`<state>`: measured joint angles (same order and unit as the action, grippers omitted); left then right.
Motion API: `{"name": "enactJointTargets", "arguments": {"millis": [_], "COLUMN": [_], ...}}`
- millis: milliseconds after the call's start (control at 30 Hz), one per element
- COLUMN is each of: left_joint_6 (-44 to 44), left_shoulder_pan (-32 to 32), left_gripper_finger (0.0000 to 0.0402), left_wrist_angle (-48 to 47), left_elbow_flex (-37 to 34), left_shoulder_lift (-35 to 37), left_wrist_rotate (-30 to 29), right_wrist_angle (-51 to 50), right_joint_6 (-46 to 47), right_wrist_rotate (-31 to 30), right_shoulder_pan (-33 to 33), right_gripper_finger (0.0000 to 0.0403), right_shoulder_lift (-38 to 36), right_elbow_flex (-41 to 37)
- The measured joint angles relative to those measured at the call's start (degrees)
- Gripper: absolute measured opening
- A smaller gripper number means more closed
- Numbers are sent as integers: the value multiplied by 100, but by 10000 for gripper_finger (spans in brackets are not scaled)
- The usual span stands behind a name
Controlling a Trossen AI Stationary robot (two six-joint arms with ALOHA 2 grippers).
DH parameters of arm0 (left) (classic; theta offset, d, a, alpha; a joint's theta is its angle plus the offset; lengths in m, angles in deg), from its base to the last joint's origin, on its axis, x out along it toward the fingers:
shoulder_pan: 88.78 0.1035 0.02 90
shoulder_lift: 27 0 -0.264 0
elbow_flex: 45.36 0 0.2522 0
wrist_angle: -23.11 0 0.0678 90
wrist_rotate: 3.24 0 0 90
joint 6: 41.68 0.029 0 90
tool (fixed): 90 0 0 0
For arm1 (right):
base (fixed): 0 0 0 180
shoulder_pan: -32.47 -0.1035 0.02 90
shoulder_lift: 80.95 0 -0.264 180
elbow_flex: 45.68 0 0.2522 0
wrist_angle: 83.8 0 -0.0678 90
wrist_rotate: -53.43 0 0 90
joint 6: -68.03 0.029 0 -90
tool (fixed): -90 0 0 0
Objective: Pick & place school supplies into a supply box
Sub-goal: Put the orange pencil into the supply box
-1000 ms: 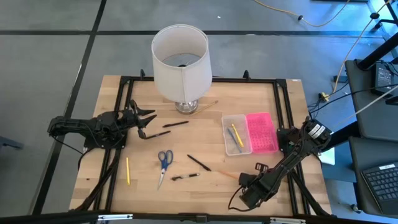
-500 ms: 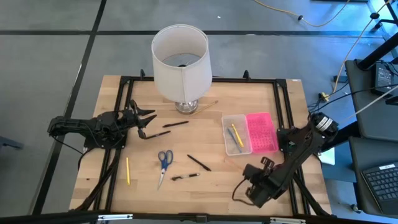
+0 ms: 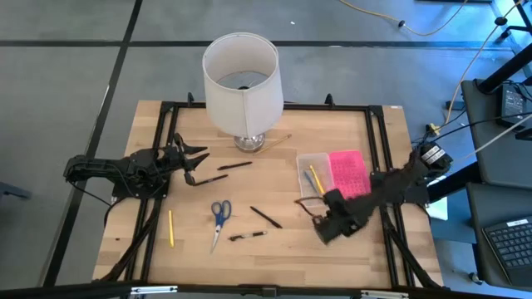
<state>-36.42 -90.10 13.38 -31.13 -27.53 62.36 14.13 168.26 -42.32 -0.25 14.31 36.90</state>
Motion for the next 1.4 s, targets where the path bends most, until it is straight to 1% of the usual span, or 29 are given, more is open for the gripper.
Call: {"name": "enactJointTargets", "arguments": {"millis": [200, 333, 400, 700, 867, 967, 1067, 1133, 1300, 1400], "left_joint_6": [0, 0, 0, 0, 0, 0, 0, 0, 0, 0], "left_shoulder_pan": [-2, 0, -1, 0, 0, -1, -1, -1, -1, -2], "left_gripper_finger": [98, 98, 98, 98, 98, 98, 98, 98, 98, 98], "left_wrist_angle": [0, 0, -1, 0, 0, 0, -1, -2, -2, -2], "left_elbow_flex": [0, 0, 1, 1, 2, 0, 1, 0, 0, 0], "left_shoulder_lift": [0, 0, 2, 1, 0, 0, 1, 2, 0, 0], "left_wrist_rotate": [2, 1, 2, 2, 2, 1, 1, 1, 2, 0], "right_wrist_angle": [-42, -40, -36, -31, -36, -36, -36, -20, 59, 176], "right_joint_6": [-1498, -2002, -2291, -3597, -3598, -3343, -3314, -3312, -3297, -3292], "right_wrist_rotate": [221, 637, 774, 800, 801, 799, 800, 898, 1239, 1279], "right_shoulder_pan": [969, 1505, 1683, 2188, 2313, 2346, 2346, 2346, 2346, 2344], "right_gripper_finger": [18, 18, 18, 18, 18, 17, 16, 16, 15, 15], "right_shoulder_lift": [0, 0, 0, 0, 0, 0, 0, 0, 0, 4], "right_elbow_flex": [0, 0, 0, 0, 0, 0, -2, -17, -363, -613]}}
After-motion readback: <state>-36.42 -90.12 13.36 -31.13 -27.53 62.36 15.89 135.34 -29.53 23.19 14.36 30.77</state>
